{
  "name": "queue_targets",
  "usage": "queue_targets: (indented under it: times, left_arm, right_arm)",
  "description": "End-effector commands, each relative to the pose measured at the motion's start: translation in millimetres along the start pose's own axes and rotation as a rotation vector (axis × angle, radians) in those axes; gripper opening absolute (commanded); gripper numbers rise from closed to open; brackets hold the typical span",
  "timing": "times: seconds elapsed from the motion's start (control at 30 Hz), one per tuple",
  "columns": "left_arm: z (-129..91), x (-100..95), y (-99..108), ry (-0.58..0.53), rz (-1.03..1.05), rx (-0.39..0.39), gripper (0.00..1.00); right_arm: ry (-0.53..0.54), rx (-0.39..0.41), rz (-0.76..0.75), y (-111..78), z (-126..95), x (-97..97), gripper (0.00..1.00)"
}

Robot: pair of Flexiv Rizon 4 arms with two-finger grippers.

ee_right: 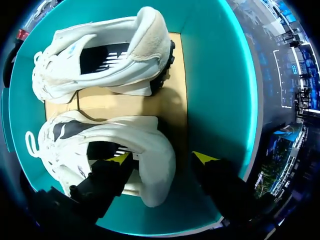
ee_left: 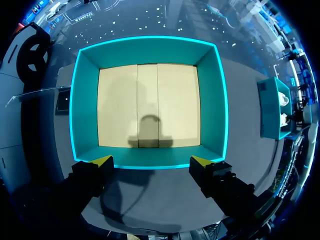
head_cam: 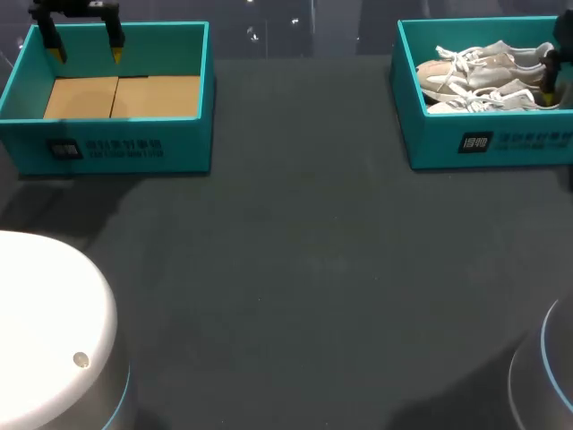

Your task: Take the shoe out of the shoebox, open the shoe tongue, remove and reinsert the insole, then place the shoe into the shoebox

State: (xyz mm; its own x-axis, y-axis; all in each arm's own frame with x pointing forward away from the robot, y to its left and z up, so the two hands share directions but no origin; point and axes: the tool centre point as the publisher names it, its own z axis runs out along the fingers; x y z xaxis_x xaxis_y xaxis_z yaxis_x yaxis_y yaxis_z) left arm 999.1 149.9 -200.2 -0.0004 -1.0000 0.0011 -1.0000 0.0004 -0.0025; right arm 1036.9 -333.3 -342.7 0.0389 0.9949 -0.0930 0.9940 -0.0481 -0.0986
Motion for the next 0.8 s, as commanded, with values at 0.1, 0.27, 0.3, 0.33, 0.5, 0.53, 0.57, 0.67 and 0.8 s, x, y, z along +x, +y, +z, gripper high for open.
queue_targets:
  times: [0.1, 0.27, 0.3, 0.33, 0.5, 0.53, 0.57, 0.67, 0.8]
  left_arm:
    - [-0.2, 0.0, -0.2, -0.001, 0.000, -0.001, 1.00]
    - [-0.2, 0.0, -0.2, -0.001, 0.000, -0.001, 1.00]
    - [-0.2, 0.0, -0.2, -0.001, 0.000, -0.001, 1.00]
    - [-0.2, 0.0, -0.2, -0.001, 0.000, -0.001, 1.00]
    - [-0.2, 0.0, -0.2, -0.001, 0.000, -0.001, 1.00]
    - [-0.2, 0.0, -0.2, -0.001, 0.000, -0.001, 1.00]
    - [-0.2, 0.0, -0.2, -0.001, 0.000, -0.001, 1.00]
    - [-0.2, 0.0, -0.2, -0.001, 0.000, -0.001, 1.00]
    - [-0.2, 0.0, -0.2, -0.001, 0.000, -0.001, 1.00]
  right_arm:
    - [0.010, 0.006, -0.005, 1.8, 8.6, -2.0, 0.73]
    - [0.017, 0.008, -0.007, 0.8, 13.5, -2.8, 0.73]
    - [0.019, 0.007, -0.008, 0.7, 14.2, -2.7, 0.74]
    - [0.023, 0.005, -0.010, 0.5, 14.7, -2.5, 0.75]
    - [0.028, 0.004, -0.014, 0.2, 17.7, -0.7, 0.73]
    - [0.030, 0.004, -0.015, 0.2, 18.3, -0.5, 0.72]
    - [0.031, 0.004, -0.015, 0.2, 19.0, -0.4, 0.71]
    - [0.036, 0.001, -0.014, -0.5, 21.3, -0.8, 0.69]
    - [0.040, 0.001, -0.012, -1.2, 22.9, -0.8, 0.61]
